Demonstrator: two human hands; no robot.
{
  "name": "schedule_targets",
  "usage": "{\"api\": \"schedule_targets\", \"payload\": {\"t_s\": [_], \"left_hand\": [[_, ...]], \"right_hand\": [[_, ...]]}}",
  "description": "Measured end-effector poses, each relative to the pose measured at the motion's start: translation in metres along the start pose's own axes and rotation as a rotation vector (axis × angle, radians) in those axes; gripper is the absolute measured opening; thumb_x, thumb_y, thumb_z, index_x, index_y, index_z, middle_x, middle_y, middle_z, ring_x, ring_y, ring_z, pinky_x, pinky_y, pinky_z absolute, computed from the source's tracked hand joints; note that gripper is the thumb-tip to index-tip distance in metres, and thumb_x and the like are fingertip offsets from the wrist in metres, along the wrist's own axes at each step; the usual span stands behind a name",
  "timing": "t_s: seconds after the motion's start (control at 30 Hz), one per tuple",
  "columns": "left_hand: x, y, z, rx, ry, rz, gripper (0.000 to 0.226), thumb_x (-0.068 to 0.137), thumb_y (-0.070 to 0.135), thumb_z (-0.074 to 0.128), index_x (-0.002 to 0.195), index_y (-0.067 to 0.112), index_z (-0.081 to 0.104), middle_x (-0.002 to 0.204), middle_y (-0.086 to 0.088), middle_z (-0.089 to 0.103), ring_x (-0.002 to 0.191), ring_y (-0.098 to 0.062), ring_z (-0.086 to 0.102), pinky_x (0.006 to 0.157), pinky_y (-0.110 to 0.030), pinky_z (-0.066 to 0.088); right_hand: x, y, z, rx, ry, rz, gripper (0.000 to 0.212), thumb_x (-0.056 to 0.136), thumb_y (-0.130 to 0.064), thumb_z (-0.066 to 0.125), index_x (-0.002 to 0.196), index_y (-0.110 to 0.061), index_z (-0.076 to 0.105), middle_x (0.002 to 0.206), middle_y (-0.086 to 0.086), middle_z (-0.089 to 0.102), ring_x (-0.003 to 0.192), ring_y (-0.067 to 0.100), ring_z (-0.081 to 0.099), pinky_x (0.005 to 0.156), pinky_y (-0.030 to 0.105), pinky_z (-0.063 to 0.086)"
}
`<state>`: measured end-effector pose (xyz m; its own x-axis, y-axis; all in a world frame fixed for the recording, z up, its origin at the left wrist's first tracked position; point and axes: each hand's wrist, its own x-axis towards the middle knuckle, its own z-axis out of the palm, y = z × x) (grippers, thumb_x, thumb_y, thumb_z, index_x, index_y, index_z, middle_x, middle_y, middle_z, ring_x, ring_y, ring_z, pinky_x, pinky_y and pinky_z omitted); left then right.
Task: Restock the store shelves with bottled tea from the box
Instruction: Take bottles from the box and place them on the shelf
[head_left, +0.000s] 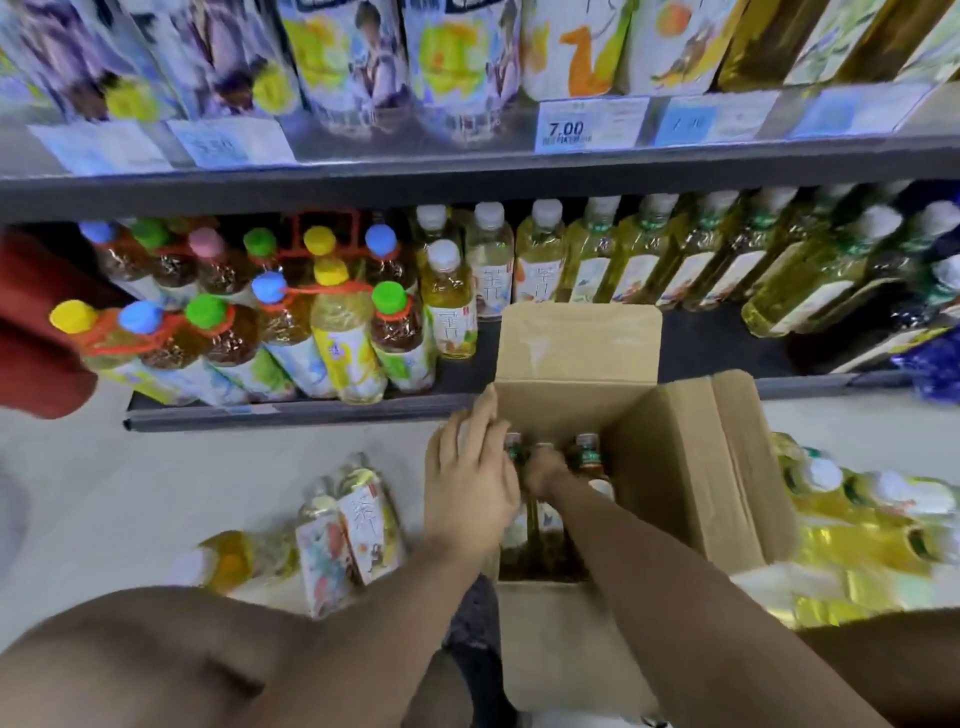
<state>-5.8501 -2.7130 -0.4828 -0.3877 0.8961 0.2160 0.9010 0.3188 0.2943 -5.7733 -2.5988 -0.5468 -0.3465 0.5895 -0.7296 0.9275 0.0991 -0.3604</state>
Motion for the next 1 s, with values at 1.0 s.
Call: {"api": "schedule_targets", "payload": {"t_s": [1.0], "left_hand": [[-0.007,0.051,-0.064,-0.141,-0.259,0.001,0.075,0.097,0.062,0.04,0.157,0.021,0.023,0.158,-0.003,0.037,0.148,-0.019,0.027,0.122,-0.043,0.021]], "right_hand": [[-0.142,0.005,-0.119,0.888,0.17,-0.423,0.036,0.083,-0.018,0.078,0.116,-0.014,0.066,0.11,0.006,0.072,0.101,0.022,0.069,0.089,0.037,0.056]]}}
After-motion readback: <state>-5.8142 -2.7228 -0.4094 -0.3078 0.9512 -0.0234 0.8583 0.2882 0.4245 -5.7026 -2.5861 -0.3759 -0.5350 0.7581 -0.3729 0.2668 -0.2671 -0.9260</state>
